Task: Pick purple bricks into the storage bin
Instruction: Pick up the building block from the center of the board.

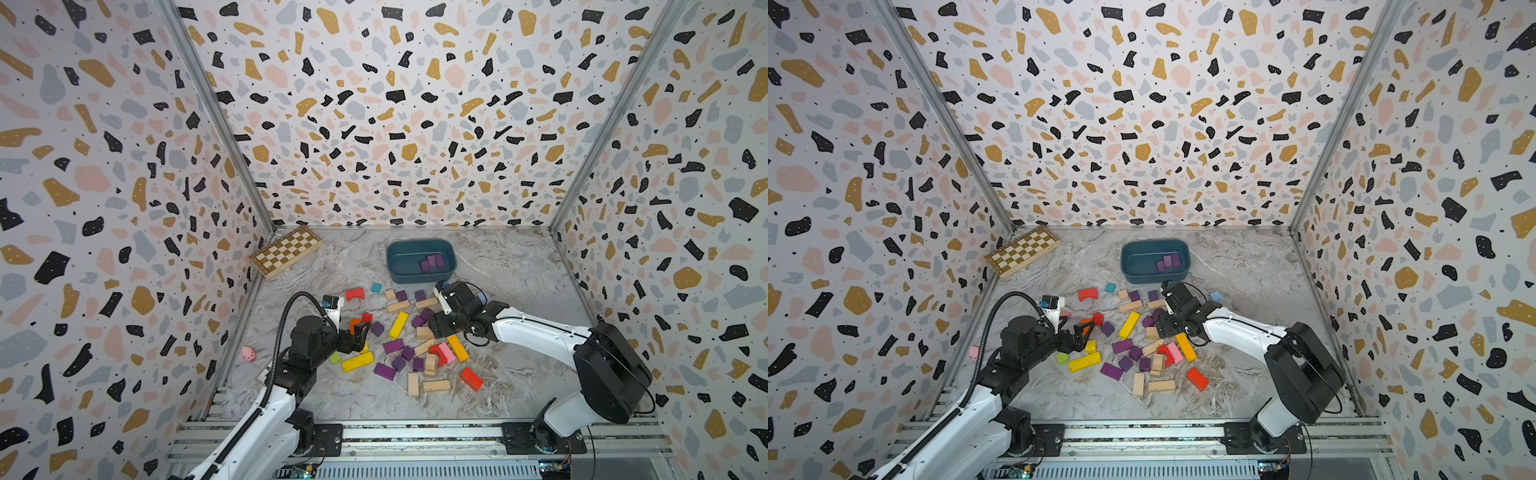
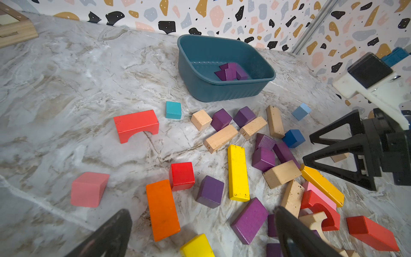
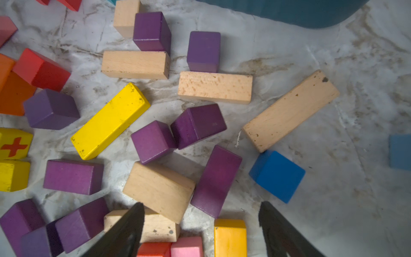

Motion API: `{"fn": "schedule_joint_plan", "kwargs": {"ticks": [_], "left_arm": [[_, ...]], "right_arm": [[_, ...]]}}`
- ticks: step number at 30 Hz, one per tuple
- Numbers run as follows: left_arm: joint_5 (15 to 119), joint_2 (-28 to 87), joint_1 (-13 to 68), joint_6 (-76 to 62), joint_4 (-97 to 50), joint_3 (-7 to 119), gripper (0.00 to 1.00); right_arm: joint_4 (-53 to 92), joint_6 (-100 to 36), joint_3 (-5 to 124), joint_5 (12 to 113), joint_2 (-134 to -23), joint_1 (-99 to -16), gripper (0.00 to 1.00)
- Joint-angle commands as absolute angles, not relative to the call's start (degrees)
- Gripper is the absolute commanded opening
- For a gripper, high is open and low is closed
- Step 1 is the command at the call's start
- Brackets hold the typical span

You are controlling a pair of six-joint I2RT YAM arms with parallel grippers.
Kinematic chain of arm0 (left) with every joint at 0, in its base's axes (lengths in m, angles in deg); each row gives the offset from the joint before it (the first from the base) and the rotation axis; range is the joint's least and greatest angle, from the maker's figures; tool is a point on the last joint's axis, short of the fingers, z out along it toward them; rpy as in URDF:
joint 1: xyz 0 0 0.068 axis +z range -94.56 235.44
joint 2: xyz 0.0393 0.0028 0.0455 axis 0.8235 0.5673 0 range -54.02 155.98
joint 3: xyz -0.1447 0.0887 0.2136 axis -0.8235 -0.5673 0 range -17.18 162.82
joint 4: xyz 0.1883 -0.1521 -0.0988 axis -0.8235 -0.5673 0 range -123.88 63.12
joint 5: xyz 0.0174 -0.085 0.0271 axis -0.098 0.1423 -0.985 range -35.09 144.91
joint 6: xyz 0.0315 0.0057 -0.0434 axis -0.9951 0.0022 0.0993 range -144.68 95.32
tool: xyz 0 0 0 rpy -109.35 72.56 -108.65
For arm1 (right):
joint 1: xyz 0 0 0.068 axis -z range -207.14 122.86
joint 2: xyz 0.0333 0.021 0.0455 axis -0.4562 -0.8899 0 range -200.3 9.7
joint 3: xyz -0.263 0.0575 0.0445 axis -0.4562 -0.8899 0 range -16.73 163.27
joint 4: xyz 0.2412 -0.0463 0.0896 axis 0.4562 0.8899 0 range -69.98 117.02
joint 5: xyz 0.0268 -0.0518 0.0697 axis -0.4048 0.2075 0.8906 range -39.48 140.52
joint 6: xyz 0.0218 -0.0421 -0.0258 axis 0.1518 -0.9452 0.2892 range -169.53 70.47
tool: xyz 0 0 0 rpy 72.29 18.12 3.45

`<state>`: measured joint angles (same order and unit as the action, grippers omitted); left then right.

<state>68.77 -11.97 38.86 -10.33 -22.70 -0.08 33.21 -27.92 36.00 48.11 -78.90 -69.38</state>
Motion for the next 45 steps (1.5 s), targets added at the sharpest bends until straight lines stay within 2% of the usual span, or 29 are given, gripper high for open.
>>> {"fn": "schedule_joint_plan", "kwargs": {"ticks": [1, 3, 13, 18, 45], "left_arm": [[68.5, -12.6, 38.7, -10.4, -21.4, -0.7, 0.99], [68.5, -12.8, 38.7, -10.3, -21.4, -0.8, 0.99], [68.2, -14.0, 38.7, -10.3, -21.5, -1.2, 0.99], [68.3, -13.5, 38.7, -10.3, -21.4, -1.1, 0.99], [68.5, -10.9, 38.7, -10.2, -21.3, -0.2, 0.99]], "right_arm": [[32.9, -23.7, 38.5, 46.4, -79.8, -69.9, 0.75], [32.1, -22.6, 38.6, 46.6, -80.9, -70.2, 0.67], [29.2, -20.2, 41.7, 48.7, -86.5, -70.1, 0.63], [28.8, -20.4, 45.6, 50.5, -90.6, -69.5, 0.58], [26.5, -21.1, 46.9, 55.4, -96.2, -66.9, 0.55]]}}
